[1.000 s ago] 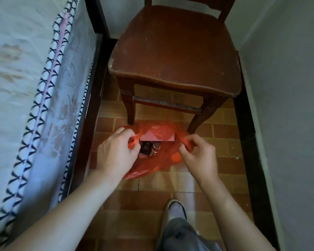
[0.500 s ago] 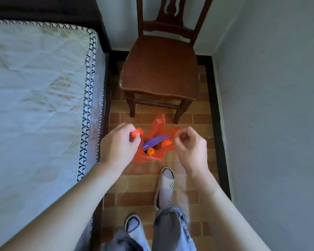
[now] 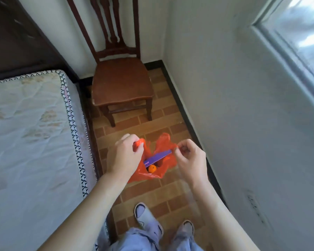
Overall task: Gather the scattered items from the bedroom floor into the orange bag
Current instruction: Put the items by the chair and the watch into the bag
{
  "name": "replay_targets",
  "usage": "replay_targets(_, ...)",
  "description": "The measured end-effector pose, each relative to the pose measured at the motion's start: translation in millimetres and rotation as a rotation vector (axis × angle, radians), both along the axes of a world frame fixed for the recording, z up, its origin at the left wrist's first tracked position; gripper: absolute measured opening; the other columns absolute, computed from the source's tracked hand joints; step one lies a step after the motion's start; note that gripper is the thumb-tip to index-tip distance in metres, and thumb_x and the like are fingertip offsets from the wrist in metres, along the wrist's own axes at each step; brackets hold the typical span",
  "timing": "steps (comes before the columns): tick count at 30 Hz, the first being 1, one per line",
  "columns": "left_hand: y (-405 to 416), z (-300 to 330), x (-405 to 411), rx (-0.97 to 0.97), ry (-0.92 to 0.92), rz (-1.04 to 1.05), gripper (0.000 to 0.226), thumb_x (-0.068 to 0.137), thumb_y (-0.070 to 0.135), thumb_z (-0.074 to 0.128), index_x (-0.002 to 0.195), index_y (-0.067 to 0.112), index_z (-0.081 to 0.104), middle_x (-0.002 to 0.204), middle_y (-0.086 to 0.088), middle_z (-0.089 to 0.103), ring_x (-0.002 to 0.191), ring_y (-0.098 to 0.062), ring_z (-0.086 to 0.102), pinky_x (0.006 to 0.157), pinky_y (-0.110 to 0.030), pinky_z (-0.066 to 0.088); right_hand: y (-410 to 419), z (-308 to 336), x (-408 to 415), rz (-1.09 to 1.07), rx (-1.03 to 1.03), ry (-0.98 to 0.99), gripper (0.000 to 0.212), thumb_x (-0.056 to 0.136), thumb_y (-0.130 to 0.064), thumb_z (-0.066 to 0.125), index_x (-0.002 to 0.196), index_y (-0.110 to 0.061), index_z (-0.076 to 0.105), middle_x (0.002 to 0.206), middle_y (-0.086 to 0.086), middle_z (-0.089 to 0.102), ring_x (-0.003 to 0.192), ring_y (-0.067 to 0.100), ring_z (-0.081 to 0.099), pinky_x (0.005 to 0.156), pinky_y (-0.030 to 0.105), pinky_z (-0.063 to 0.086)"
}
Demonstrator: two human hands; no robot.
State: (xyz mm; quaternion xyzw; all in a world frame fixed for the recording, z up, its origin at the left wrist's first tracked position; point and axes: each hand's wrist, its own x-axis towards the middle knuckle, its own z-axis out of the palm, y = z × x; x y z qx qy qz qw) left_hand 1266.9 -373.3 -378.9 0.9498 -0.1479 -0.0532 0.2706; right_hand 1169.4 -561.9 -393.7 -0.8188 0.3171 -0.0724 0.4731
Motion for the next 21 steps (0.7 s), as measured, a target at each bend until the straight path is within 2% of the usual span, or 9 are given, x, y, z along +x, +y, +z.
replay_targets(2, -20.8, 5.7, -17.4, -0.027, 0.008, -0.042, 0.011, 0.091, 0.025, 0.069, 0.082, 0.026, 0.063, 0.084, 0.011, 0.061, 0.075, -0.016, 0.058, 0.061, -0.028, 0.043, -14.1, -1.0, -35.0, -0.057, 0.018, 0.023, 0.016, 0.089, -0.017, 0.069, 0.079, -0.026, 0.062, 0.071, -0.010, 0.065, 0.065, 0.009, 0.060, 0.059, 0.023, 0.048)
replay_targets(5, -54.0, 3.9, -46.7, -0.021, 0.021, -0.086, 0.009, 0.090, 0.025, 0.070, 0.082, 0.026, 0.065, 0.084, 0.011, 0.062, 0.076, -0.017, 0.061, 0.063, -0.032, 0.051, -33.7, -8.5, -85.9, -0.126, 0.063, 0.027, 0.017, 0.089, -0.014, 0.071, 0.078, -0.025, 0.062, 0.070, -0.010, 0.064, 0.061, 0.005, 0.056, 0.059, 0.020, 0.045)
replay_targets(10, -100.9, -7.9, -104.5, 0.005, 0.063, -0.146, 0.009, 0.090, 0.024, 0.071, 0.082, 0.024, 0.066, 0.084, 0.010, 0.062, 0.074, -0.015, 0.060, 0.061, -0.034, 0.055, -60.2, -22.4, -160.8, -0.207, 0.063, 0.065, 0.019, 0.089, -0.017, 0.070, 0.078, -0.028, 0.060, 0.070, -0.010, 0.063, 0.065, 0.009, 0.058, 0.059, 0.017, 0.043)
replay_targets(14, -131.8, -17.8, -145.3, 0.038, 0.082, -0.215, 0.006, 0.092, 0.028, 0.069, 0.087, 0.026, 0.067, 0.088, 0.012, 0.063, 0.077, -0.015, 0.065, 0.060, -0.034, 0.059, -78.0, -24.8, -214.8, -0.282, 0.079, 0.066, 0.020, 0.089, -0.014, 0.070, 0.077, -0.027, 0.060, 0.068, -0.010, 0.061, 0.061, 0.006, 0.053, 0.058, 0.016, 0.041)
replay_targets(21, -185.1, -38.6, -210.5, 0.095, 0.084, -0.391, 0.008, 0.094, 0.032, 0.068, 0.088, 0.028, 0.066, 0.086, 0.011, 0.061, 0.073, -0.015, 0.064, 0.059, -0.034, 0.059, -96.5, -41.7, -301.6, -0.410, 0.110, 0.089, 0.020, 0.092, -0.016, 0.070, 0.080, -0.029, 0.061, 0.074, -0.010, 0.064, 0.070, 0.009, 0.060, 0.062, 0.015, 0.045)
